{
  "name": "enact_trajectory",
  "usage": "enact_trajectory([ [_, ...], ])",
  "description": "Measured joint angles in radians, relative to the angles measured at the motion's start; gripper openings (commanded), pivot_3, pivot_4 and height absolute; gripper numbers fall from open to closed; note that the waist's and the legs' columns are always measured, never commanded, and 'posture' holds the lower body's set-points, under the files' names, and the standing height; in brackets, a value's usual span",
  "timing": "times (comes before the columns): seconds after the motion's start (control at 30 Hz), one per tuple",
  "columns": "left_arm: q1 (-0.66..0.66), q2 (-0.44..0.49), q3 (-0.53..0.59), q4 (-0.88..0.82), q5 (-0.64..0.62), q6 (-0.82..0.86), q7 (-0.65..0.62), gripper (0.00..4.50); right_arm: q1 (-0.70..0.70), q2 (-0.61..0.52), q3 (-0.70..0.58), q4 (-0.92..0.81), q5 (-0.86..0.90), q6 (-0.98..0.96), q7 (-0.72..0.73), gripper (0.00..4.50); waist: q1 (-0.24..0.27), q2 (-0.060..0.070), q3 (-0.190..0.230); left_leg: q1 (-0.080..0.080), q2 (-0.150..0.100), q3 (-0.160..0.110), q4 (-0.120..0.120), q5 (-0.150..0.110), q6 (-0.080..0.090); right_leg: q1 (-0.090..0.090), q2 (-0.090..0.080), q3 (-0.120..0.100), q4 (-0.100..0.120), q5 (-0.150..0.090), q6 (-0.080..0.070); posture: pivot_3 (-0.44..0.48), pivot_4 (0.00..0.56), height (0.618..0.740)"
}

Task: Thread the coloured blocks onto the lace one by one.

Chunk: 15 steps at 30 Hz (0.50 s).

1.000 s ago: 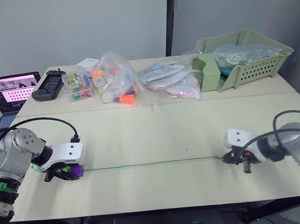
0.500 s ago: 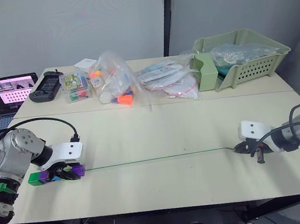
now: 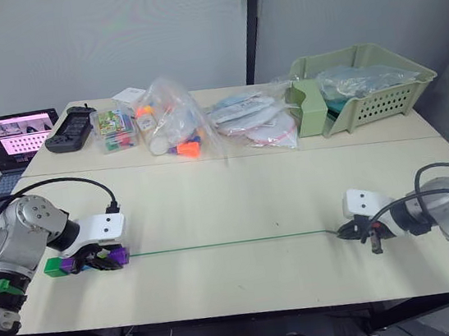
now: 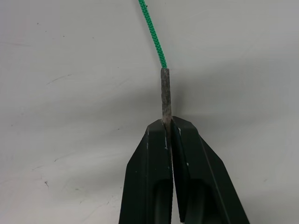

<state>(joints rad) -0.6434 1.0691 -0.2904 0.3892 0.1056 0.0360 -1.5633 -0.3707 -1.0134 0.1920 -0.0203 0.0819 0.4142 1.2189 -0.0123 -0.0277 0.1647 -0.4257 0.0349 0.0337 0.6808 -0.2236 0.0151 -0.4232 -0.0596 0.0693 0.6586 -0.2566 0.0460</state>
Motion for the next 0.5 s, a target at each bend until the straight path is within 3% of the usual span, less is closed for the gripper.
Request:
enact_trajectory([
  [0.2, 0.002, 0.0, 0.036, -0.029, -0.035, 0.035, -0.009, 4.43, -0.007, 0.008, -0.008, -0.032, 0.024, 0.051, 0.004, 2.7, 0.0, 0.0, 0.0, 0.0, 0.0, 0.0, 0.0, 0.0, 0.0, 0.0, 0.0, 0.0, 0.0, 0.0, 0.0, 0.0, 0.15, 0.733],
  [0.37, 0.0, 0.013, 0.092, -0.04, -0.091, 0.085, -0.024, 4.5, -0.019, -0.014, -0.077, -0.101, 0.115, 0.137, 0.036, 4.43, 0.0, 0.0, 0.0, 0.0, 0.0, 0.0, 0.0, 0.0, 0.0, 0.0, 0.0, 0.0, 0.0, 0.0, 0.0, 0.0, 0.15, 0.733],
  [0.5, -0.002, 0.045, 0.181, -0.028, -0.16, 0.142, -0.027, 4.5, -0.015, -0.037, -0.177, -0.106, 0.188, 0.198, 0.045, 4.47, 0.001, 0.0, 0.0, 0.0, 0.0, 0.0, 0.0, 0.0, 0.0, 0.001, 0.0, 0.0, 0.0, 0.0, 0.0, 0.0, 0.15, 0.733],
])
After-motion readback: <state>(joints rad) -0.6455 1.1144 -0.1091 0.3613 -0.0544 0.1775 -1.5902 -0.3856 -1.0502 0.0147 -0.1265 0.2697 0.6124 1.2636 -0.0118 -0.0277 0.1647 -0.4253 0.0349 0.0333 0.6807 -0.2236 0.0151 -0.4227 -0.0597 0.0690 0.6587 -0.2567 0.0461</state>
